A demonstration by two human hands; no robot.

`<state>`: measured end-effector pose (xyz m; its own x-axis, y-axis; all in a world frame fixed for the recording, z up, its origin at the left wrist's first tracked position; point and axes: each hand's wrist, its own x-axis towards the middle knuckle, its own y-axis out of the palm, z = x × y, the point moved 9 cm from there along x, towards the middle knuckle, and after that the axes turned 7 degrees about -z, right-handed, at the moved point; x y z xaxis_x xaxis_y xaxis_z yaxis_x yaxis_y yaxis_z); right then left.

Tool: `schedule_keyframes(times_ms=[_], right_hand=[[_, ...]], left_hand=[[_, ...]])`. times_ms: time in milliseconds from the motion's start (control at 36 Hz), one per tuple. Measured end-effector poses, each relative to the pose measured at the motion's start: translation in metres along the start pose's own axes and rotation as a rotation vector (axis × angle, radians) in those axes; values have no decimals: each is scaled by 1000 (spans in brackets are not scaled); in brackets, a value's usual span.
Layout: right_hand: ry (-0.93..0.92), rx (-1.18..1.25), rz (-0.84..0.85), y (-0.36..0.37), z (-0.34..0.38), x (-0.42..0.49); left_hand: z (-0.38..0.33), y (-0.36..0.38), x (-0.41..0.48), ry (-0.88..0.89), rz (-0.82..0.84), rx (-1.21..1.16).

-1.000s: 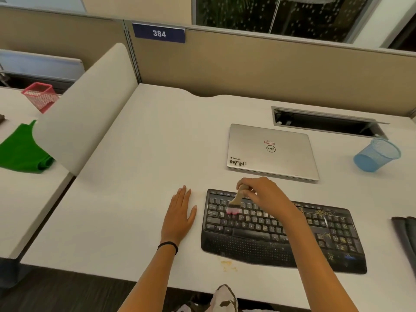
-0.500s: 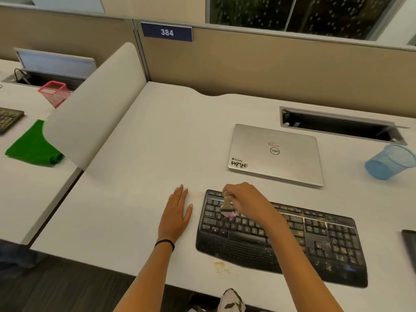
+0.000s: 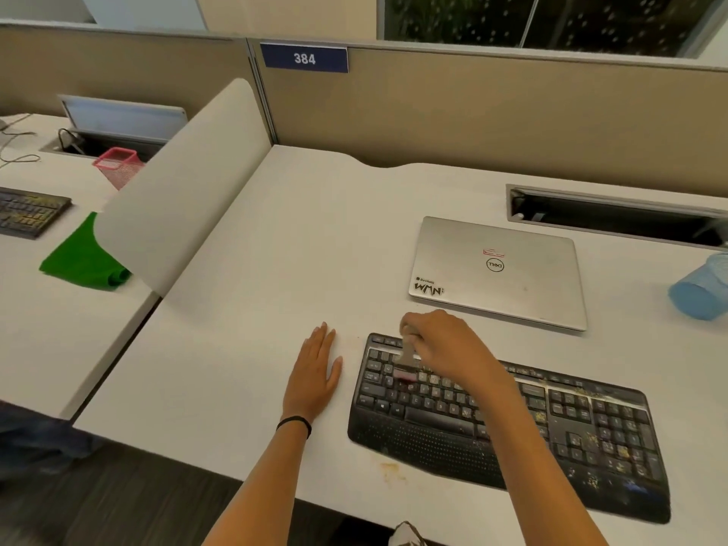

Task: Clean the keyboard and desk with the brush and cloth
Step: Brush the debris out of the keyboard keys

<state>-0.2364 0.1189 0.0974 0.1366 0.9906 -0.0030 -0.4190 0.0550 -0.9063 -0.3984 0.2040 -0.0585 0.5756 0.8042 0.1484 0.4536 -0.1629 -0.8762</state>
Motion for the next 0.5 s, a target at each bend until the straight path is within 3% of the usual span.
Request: schedule_keyframes(times_ms=[111, 306, 500], right_hand=[[2, -101, 21, 1, -10, -4], [-45, 275, -15, 14, 14, 8], [-5, 231, 28, 11, 9, 7]], left_hand=[[0, 0, 0, 9, 0, 1], [2, 1, 1, -8, 0, -4], [0, 0, 1, -6, 0, -10]])
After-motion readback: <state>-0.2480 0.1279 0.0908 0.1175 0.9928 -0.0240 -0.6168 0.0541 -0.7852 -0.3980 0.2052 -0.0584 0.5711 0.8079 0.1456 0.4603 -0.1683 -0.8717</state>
